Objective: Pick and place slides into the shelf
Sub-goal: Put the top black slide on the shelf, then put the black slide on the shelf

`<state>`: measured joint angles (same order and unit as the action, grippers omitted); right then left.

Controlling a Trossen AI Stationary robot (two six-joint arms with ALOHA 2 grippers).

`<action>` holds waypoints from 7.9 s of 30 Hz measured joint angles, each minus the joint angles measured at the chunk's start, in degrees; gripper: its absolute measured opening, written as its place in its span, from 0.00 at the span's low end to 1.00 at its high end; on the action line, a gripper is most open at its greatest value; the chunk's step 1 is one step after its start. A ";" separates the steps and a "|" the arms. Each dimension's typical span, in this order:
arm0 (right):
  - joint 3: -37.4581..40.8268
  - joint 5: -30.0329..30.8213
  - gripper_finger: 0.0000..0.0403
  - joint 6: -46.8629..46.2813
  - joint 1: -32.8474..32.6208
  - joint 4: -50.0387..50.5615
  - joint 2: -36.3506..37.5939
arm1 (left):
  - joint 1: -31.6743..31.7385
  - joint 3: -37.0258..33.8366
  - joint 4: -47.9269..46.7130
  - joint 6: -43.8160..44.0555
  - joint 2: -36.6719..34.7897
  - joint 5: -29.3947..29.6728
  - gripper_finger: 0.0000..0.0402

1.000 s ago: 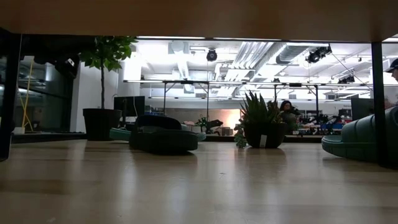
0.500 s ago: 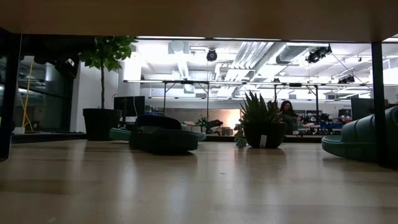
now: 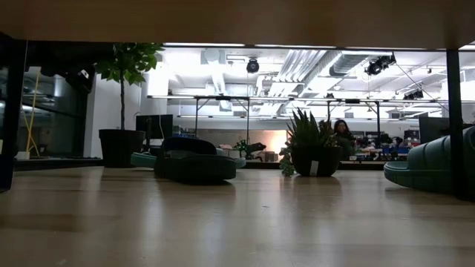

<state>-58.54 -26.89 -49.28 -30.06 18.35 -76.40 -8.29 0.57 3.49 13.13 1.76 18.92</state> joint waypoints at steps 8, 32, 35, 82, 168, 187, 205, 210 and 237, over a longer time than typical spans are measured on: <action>0.01 0.00 0.01 -0.26 0.00 0.04 0.00 | 0.01 -0.01 0.01 0.00 0.00 0.00 0.00; 0.02 4.82 0.21 -0.65 0.51 2.11 1.79 | 0.00 0.01 0.00 0.02 0.00 0.00 0.00; 0.02 7.12 0.21 -0.21 1.32 3.65 4.01 | 0.02 0.00 0.00 0.02 0.00 0.00 0.00; 0.02 26.97 0.21 14.18 28.05 6.03 10.51 | 0.02 11.31 -0.19 2.65 4.59 9.62 0.00; -2.56 21.14 0.21 23.15 24.07 -0.19 3.61 | 41.68 54.15 -33.57 -3.85 90.00 -46.54 0.41; -2.56 22.86 0.21 21.20 21.84 -0.17 3.63 | 41.68 54.17 -33.40 -2.16 92.25 -39.82 0.41; -2.56 22.23 0.21 21.22 21.64 0.13 3.63 | 41.65 54.13 -30.13 0.82 96.00 -49.36 0.41; -2.56 22.21 0.21 22.21 21.64 0.26 3.63 | 41.70 54.13 -30.09 0.84 96.00 -52.33 0.41; -2.58 23.71 0.21 24.28 21.68 1.08 3.63 | 41.72 54.17 -30.00 0.72 99.34 -57.10 0.41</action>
<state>-61.12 -3.18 -24.99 -8.38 19.43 -72.77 33.43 54.74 -26.52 13.84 101.10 -38.18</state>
